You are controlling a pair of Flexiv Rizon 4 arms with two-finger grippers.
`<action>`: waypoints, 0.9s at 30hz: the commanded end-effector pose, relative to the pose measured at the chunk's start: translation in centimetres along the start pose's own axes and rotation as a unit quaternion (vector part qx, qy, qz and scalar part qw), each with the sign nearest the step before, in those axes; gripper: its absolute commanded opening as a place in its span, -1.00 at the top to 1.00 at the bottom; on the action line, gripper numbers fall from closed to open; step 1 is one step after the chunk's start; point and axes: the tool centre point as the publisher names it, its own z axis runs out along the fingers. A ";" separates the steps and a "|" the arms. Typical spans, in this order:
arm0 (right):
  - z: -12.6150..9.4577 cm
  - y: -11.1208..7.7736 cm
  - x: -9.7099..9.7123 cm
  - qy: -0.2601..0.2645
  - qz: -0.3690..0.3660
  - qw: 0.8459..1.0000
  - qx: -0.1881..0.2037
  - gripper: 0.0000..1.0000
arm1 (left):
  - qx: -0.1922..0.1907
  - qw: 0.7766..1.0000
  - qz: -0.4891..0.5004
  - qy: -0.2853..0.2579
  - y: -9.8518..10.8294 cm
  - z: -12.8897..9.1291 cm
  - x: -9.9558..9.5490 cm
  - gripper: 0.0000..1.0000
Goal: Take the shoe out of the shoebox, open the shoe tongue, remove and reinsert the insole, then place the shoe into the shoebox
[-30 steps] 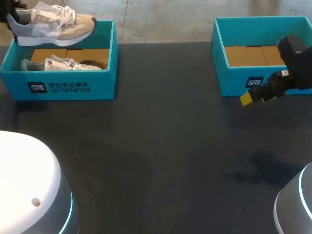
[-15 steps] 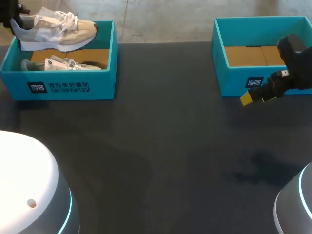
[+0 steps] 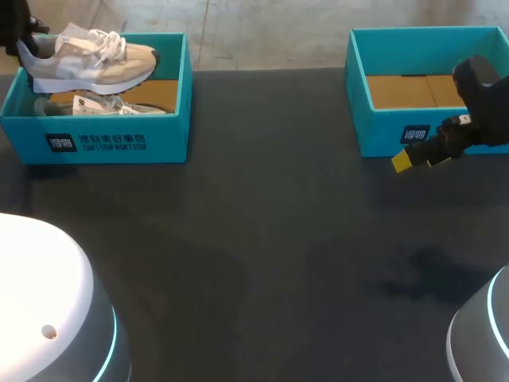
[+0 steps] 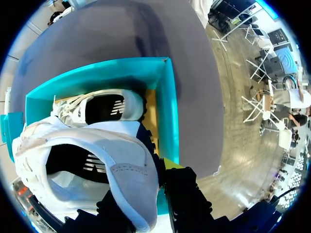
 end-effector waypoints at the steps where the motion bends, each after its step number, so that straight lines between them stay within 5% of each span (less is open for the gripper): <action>1: 0.2 0.2 0.0 0.000 0.000 1.000 0.002 -1.00 | 0.001 1.000 0.001 -0.002 0.1 0.0 0.3 1.00; 27: 0.2 0.2 0.0 0.000 0.000 1.000 0.002 -1.00 | -0.041 0.999 -0.014 -0.012 1.7 -2.8 0.7 1.00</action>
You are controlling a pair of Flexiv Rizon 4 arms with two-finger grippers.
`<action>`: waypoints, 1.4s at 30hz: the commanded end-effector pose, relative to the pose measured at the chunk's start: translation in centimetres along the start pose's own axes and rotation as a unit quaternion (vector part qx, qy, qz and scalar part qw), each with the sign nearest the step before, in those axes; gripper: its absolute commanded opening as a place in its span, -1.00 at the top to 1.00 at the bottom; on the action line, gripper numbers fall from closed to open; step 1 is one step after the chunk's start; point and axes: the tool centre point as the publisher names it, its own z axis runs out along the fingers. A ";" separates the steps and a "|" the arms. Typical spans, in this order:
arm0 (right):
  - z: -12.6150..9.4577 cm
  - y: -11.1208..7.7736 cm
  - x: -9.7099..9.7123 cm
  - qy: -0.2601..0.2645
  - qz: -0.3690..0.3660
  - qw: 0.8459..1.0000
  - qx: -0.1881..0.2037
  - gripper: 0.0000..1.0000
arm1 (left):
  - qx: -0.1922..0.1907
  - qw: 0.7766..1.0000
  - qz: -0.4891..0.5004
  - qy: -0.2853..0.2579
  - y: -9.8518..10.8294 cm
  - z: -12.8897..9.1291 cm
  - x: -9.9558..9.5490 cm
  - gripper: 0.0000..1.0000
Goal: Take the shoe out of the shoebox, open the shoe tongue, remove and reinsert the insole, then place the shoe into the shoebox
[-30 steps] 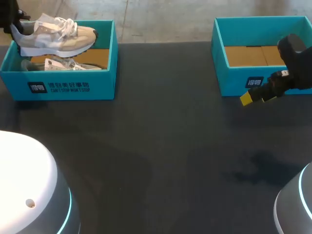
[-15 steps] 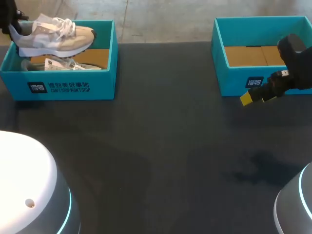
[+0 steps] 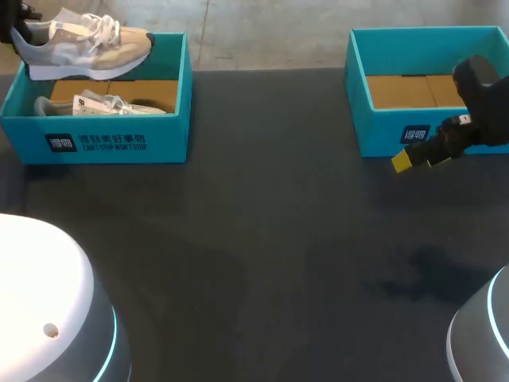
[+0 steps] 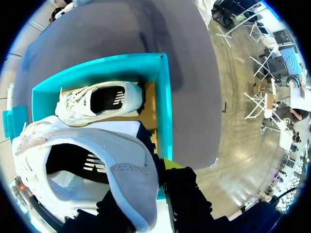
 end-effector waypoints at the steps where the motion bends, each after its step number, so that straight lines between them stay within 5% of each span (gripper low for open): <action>1: 0.2 0.2 0.0 0.000 0.000 1.000 0.002 -1.00 | -0.006 1.000 -0.003 0.002 0.3 -0.3 -0.2 1.00; 15: 0.2 0.2 0.0 0.000 0.000 1.000 0.002 -1.00 | -0.040 0.999 -0.036 0.003 2.3 1.1 -1.5 1.00; 42: 0.2 0.2 0.0 0.000 0.000 1.000 0.002 -1.00 | -0.036 0.999 -0.031 0.007 2.4 1.9 -1.5 1.00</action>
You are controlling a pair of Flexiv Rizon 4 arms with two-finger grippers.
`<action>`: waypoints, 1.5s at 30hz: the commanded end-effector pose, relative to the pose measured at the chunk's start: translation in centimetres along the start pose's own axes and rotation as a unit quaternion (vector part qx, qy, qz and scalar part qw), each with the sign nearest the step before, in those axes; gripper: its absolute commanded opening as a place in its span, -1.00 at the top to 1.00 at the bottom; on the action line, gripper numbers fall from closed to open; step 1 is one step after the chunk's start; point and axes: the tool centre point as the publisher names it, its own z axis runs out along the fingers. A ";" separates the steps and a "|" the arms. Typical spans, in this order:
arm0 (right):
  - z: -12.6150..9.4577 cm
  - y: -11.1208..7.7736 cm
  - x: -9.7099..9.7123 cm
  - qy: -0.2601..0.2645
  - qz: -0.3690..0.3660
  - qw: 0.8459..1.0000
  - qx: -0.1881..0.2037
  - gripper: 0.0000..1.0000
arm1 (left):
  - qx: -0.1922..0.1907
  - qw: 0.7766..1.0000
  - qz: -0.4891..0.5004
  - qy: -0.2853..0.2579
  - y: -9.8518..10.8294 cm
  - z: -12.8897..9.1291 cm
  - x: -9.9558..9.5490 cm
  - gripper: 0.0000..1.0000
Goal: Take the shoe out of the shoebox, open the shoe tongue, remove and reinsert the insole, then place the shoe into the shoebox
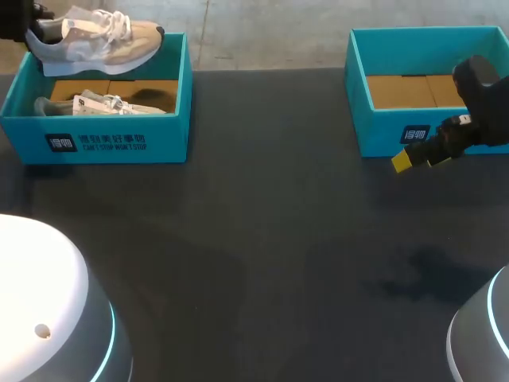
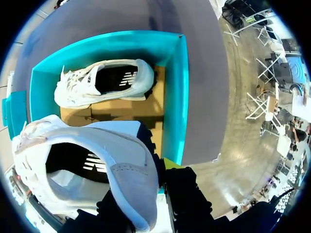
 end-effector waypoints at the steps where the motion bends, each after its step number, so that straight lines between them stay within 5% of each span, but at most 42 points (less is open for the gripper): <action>1: 0.2 0.2 0.0 0.000 0.000 1.000 0.002 -1.00 | 0.001 1.000 0.003 0.002 0.2 0.5 0.0 1.00; 20: 0.2 0.2 0.0 0.000 0.000 1.000 0.002 -1.00 | 0.023 0.999 -0.005 0.023 1.5 4.4 0.7 1.00; 45: 0.2 0.2 0.0 0.000 0.000 1.000 0.002 -1.00 | 0.033 0.999 -0.014 0.030 2.1 10.1 -0.7 1.00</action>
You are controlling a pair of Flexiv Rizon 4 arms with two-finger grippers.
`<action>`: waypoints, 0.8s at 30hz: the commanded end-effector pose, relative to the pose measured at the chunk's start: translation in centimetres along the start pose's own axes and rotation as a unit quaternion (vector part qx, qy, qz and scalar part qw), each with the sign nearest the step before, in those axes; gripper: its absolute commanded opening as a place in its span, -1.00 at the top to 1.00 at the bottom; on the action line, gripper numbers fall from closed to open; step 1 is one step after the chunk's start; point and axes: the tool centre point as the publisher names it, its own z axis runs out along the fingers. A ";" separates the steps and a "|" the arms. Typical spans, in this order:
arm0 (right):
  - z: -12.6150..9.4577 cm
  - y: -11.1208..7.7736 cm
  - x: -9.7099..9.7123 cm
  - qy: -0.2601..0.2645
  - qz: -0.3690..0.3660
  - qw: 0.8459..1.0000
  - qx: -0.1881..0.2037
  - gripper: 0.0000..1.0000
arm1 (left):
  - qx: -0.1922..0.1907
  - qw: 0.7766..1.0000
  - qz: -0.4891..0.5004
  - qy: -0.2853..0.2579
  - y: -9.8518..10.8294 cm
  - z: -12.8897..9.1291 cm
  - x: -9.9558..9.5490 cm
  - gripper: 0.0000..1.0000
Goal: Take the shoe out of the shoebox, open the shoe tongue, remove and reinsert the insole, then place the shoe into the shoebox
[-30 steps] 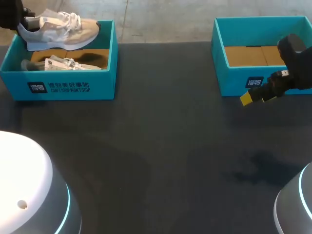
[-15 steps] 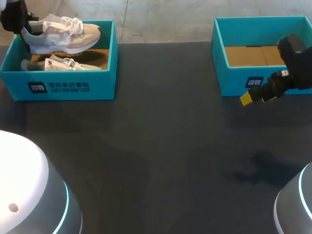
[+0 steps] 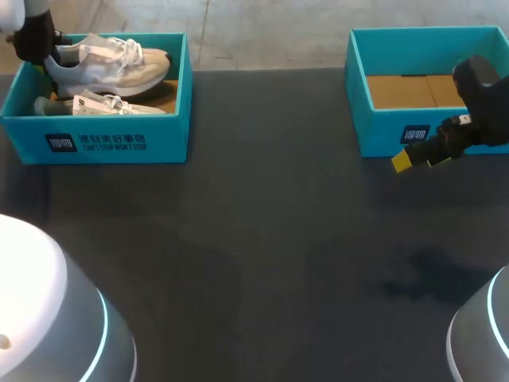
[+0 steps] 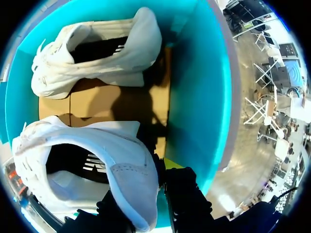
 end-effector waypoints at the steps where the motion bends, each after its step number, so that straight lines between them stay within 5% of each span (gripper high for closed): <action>1: 0.2 0.2 0.0 0.000 0.000 1.000 0.002 -1.00 | 0.004 1.000 0.000 0.000 0.9 0.9 -0.2 1.00; 24: 0.2 0.2 0.0 0.000 0.000 1.000 0.002 -1.00 | 0.027 1.000 0.006 0.006 1.3 3.5 -1.3 1.00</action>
